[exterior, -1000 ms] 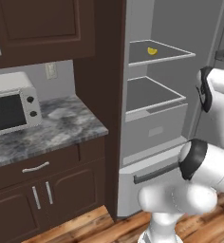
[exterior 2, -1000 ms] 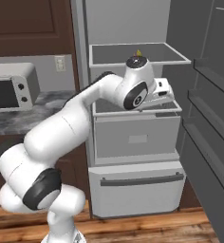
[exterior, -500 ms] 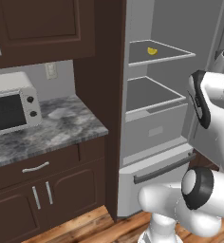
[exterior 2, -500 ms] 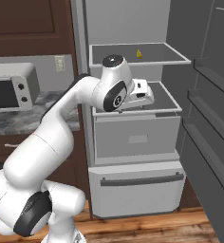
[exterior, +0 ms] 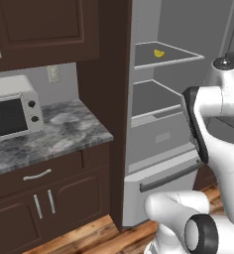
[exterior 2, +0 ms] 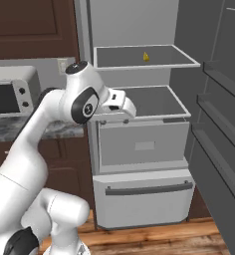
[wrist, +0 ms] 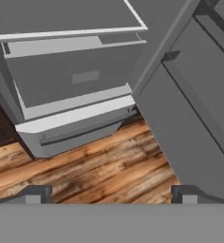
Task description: There is a bowl on the dining counter. Grab a lemon wedge from the fridge and place it in the bowl. Then get the liquor bottle and glass cup from the cabinet and place them next to the bowl.
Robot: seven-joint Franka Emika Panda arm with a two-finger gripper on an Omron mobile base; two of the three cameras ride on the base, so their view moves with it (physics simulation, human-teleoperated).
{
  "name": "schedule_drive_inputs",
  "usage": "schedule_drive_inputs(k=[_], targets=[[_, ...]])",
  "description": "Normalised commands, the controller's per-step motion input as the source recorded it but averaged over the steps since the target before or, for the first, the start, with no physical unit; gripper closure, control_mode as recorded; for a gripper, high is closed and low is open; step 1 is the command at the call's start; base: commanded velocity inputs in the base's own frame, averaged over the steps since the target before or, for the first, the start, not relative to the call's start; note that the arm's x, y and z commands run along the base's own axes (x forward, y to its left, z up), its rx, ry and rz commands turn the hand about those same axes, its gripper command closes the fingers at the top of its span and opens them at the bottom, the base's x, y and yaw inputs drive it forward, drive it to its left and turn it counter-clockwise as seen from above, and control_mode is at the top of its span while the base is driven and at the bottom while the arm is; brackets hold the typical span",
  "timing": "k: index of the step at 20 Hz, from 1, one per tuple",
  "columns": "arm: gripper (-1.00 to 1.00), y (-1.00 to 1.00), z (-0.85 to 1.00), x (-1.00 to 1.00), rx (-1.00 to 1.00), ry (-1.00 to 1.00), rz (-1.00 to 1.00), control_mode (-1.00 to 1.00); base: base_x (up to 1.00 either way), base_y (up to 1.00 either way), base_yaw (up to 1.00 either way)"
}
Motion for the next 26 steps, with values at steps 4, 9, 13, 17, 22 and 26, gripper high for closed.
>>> schedule_drive_inputs(k=[4, 9, 13, 17, 22, 26], targets=[[-1.0, 0.55, 0.0, -0.3, 0.06, 0.0, -0.23, -1.0, 0.0, 0.0, 0.0], [-1.0, 0.2, 0.0, -0.07, 0.01, 0.01, -0.13, 1.0, 0.0, 0.0, -0.03], [-1.0, 0.0, 0.0, 0.0, 0.0, 0.0, 0.0, 1.0, 0.3, -0.4, -0.07], [-1.0, 0.0, 0.0, 0.0, 0.0, 0.0, 0.0, 1.0, 0.69, -0.65, 0.02], [-1.0, 0.0, 0.0, 0.0, 0.0, 0.0, 0.0, 1.0, 0.8, -0.5, 0.19], [-1.0, 0.0, 0.0, 0.0, 0.0, 0.0, 0.0, 1.0, 0.88, -0.08, 0.31]])
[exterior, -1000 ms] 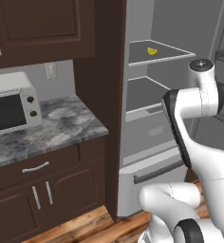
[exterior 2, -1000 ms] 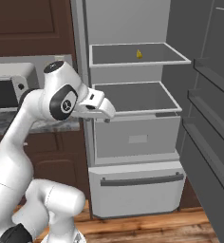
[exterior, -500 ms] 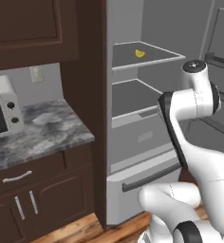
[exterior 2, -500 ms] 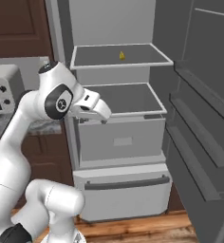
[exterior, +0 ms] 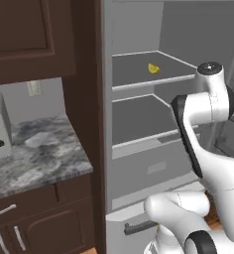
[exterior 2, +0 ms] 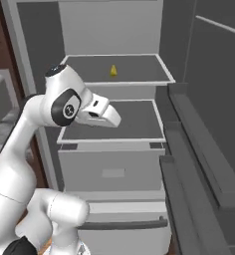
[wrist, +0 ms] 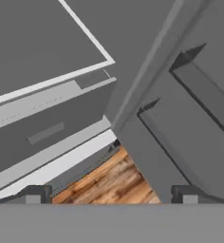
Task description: There is a bowl on the dining counter. Grab a lemon wedge from the fridge and place it in the bowl. Then get the liquor bottle and glass cup from the cabinet and place them next to the bowl.
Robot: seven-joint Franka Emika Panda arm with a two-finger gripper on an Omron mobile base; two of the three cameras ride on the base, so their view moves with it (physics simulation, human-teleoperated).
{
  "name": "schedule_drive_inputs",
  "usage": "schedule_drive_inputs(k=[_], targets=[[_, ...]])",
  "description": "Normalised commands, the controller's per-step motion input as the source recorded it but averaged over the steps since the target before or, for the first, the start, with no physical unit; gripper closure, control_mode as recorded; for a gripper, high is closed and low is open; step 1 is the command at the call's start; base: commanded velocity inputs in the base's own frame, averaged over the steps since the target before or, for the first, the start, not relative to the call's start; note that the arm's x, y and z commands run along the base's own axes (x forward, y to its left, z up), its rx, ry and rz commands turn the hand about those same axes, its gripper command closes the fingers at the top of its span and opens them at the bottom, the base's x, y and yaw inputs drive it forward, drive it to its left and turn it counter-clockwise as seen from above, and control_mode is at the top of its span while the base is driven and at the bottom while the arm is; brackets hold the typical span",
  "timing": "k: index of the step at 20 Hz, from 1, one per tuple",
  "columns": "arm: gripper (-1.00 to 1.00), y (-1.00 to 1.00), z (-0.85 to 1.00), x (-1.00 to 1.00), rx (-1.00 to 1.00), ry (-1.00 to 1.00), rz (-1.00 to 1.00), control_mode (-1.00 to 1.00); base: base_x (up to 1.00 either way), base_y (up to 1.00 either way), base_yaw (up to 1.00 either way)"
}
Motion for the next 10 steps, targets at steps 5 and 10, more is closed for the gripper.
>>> schedule_drive_inputs(k=[5, 10], targets=[[-1.0, 0.0, 0.0, 0.0, 0.0, 0.0, 0.0, 1.0, 0.88, 0.0, 0.37], [-1.0, 0.0, 0.0, 0.0, 0.0, 0.0, 0.0, 1.0, 0.61, -0.19, 0.35]])
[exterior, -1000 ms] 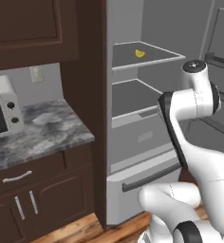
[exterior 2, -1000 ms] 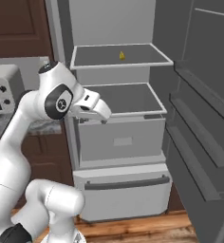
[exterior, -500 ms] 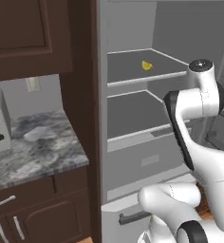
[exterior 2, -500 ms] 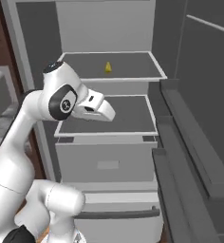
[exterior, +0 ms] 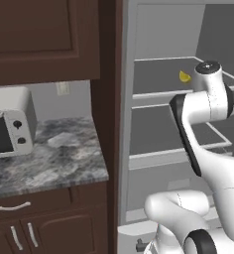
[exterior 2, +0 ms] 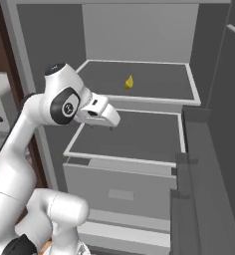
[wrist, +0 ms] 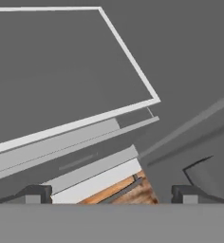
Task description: There is a bowl on the dining counter. Grab a lemon wedge from the fridge and place it in the bowl. Then get the liquor bottle and glass cup from the cabinet and place them next to the bowl.
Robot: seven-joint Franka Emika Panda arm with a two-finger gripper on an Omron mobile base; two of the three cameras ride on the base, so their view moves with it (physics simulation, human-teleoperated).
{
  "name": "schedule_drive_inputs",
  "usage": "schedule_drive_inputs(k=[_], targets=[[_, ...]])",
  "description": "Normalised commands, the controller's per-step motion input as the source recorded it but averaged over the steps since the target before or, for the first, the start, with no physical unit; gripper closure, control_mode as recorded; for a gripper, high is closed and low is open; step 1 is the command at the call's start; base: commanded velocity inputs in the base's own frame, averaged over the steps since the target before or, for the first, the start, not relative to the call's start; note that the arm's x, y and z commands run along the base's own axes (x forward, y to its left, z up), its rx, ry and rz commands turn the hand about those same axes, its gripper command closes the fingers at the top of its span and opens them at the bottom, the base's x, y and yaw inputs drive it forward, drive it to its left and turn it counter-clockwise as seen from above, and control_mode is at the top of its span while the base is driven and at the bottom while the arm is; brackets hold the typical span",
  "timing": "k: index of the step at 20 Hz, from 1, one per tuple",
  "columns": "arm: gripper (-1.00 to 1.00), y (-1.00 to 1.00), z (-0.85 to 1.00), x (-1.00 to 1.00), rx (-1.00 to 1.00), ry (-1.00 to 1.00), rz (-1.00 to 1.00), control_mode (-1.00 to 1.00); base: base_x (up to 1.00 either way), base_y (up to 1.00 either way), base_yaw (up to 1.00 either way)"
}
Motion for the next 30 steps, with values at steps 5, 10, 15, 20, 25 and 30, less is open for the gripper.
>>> schedule_drive_inputs(k=[5, 10, 15, 20, 25, 30], targets=[[-1.0, -0.12, 0.16, 0.03, 0.01, 0.0, 0.12, -1.0, 0.04, -0.04, 0.05], [-1.0, -0.02, 0.55, -0.12, 0.02, -0.05, 0.01, -1.0, 0.0, 0.0, 0.0], [-1.0, 0.0, 0.49, 0.07, 0.01, -0.05, 0.0, -1.0, 0.0, 0.0, 0.0], [-1.0, 0.0, 0.13, 0.6, 0.06, 0.0, 0.07, -1.0, 0.0, 0.0, 0.0], [-1.0, 0.0, 0.0, 0.7, 0.05, -0.07, 0.12, -1.0, 0.0, 0.0, 0.0], [-1.0, 0.0, 0.0, 0.51, 0.02, -0.19, 0.09, -1.0, 0.0, 0.0, 0.0]])
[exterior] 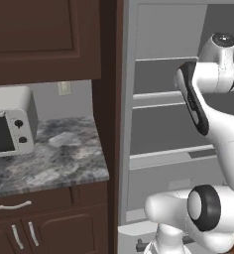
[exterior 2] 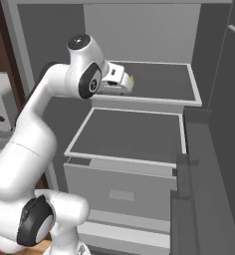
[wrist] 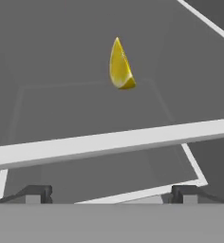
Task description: There is a bowl on the dining counter. Grab a lemon wedge from the fridge and place it in the bowl. Then get the liquor bottle and glass cup from the cabinet and place them next to the bowl.
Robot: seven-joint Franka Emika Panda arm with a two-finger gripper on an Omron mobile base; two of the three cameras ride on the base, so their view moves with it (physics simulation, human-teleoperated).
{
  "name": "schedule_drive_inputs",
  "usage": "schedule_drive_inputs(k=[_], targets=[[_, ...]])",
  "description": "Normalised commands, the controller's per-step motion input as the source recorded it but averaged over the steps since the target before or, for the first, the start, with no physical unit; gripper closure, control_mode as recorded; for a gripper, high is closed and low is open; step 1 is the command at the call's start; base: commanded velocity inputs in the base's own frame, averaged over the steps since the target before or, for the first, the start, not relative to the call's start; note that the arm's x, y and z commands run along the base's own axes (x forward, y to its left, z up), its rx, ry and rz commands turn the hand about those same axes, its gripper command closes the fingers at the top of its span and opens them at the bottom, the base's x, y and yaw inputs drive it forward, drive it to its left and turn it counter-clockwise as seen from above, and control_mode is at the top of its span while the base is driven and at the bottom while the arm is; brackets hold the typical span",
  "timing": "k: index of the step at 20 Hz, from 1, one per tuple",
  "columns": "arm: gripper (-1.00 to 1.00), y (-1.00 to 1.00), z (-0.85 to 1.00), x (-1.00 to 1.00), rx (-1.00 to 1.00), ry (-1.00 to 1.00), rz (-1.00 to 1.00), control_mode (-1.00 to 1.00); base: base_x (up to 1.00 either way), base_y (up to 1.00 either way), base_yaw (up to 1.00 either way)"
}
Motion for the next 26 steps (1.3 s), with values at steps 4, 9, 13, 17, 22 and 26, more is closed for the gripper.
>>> schedule_drive_inputs(k=[4, 9, 13, 17, 22, 26], targets=[[-1.0, 0.0, 0.0, 0.5, 0.0, -0.15, 0.06, -1.0, 0.0, 0.0, 0.0], [-1.0, -0.07, 0.0, 0.62, 0.01, -0.01, 0.02, -1.0, 0.0, 0.0, 0.0], [-1.0, -0.1, 0.01, 0.64, 0.0, 0.0, 0.0, -1.0, 0.0, 0.0, 0.0], [-1.0, -0.17, 0.08, 0.46, 0.0, 0.0, 0.0, -1.0, 0.0, 0.0, 0.0], [-1.0, -0.24, 0.08, 0.3, 0.0, 0.0, 0.0, -1.0, 0.0, 0.0, 0.0], [-1.0, -0.26, 0.0, 0.26, 0.0, 0.0, 0.0, -1.0, 0.0, 0.0, 0.0]])
